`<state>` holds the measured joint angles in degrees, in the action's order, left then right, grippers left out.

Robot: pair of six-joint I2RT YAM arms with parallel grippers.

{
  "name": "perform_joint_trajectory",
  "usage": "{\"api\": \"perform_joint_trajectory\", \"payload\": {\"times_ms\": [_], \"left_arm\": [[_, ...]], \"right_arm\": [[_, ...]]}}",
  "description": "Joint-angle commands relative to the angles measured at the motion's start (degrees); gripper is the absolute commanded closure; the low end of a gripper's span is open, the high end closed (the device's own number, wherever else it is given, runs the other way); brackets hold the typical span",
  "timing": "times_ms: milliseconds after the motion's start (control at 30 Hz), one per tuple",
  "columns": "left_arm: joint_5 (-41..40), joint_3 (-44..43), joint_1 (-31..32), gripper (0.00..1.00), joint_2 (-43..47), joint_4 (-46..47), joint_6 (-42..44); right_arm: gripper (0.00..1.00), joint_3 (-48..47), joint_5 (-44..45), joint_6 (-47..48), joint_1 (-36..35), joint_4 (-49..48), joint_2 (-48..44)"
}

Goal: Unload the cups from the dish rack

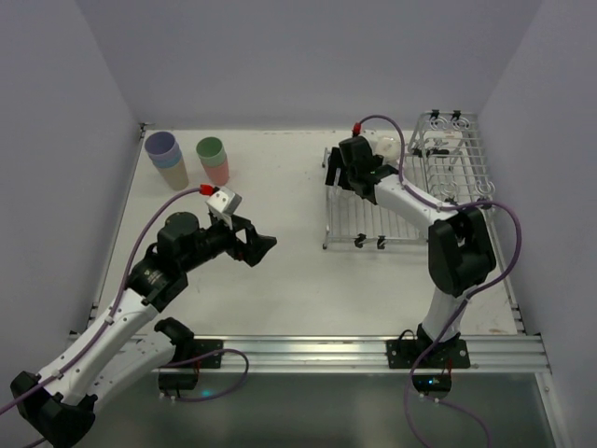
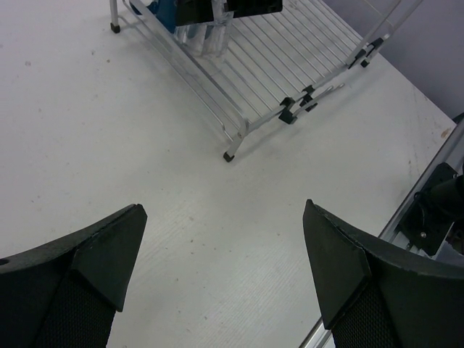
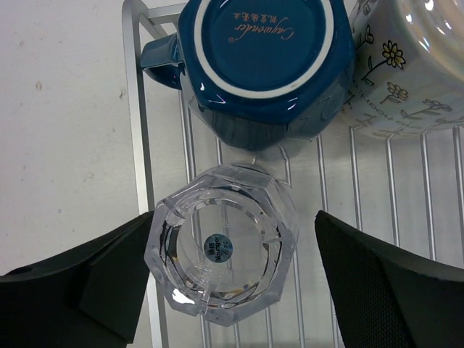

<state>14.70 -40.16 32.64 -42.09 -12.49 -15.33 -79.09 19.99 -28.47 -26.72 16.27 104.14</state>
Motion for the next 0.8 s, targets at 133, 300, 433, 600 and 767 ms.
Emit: {"api": "perform_joint_trajectory", "payload": {"times_ms": [133,300,433,600,767], "left_arm": [[-1.0,-2.1,0.1,0.03,-0.1,0.1,1.3],[-0.4,-2.3,0.1,0.03,-1.2,0.5,0.9],[1.8,-3.1,-0.2,0.04,-3.0,1.4,0.3],[7.8,-2.8,-0.8,0.08,-4.6,7.1,-5.0],[10.3,0.0,-0.8,0.12,-6.8,16.9,-13.4]], "right_arm": [[0.28,-2.6,3.7,0.5,-0.3,-0.7,-0.9],[0.5,3.2,2.7,0.8,-1.6,-6.1,-7.3],[0.53,12.2,-1.9,-0.4,-2.2,-11.3,-18.0],[0.53,23.0,-11.1,-3.2,-2.2,-20.3,-30.6],[0.52,32.8,-22.8,-10.0,-2.2,-28.4,-42.2]]}}
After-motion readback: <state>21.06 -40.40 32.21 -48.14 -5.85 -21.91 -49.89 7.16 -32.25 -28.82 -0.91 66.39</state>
